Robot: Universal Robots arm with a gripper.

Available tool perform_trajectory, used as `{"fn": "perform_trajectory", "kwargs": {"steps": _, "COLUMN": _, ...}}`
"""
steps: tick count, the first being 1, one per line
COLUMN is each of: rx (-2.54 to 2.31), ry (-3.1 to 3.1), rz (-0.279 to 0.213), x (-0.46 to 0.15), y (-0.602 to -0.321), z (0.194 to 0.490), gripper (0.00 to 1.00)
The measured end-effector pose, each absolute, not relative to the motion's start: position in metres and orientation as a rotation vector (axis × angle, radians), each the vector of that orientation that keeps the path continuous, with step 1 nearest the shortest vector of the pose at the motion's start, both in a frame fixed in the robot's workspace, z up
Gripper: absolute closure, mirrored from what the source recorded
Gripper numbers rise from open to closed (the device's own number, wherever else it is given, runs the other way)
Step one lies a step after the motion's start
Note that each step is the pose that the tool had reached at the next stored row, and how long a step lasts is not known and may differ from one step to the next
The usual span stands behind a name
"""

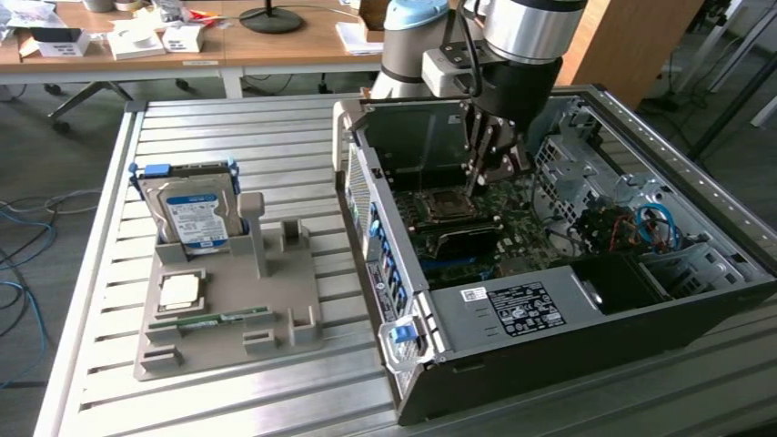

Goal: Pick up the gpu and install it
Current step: 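Press down on the gpu until it lock into place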

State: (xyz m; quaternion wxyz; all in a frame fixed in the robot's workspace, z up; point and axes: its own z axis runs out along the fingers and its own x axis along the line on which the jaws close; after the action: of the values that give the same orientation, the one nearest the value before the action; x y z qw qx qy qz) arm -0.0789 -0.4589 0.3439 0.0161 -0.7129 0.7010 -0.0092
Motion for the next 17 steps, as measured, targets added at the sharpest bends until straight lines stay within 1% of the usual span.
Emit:
{"fn": "perform_trajectory", "kwargs": {"steps": 4, "rx": -2.217, "ry": 2.18, "rz": -0.029, "x": -0.079, "y": -0.459, "z": 0.342, "gripper": 0.89}}
{"fn": "perform_trajectory", "kwargs": {"steps": 7, "rx": -2.217, "ry": 2.18, "rz": -0.029, "x": -0.079, "y": -0.459, "z": 0.317, "gripper": 0.89}}
{"fn": "perform_trajectory", "kwargs": {"steps": 17, "rx": -2.217, "ry": 2.18, "rz": -0.029, "x": -0.079, "y": -0.459, "z": 0.299, "gripper": 0.89}}
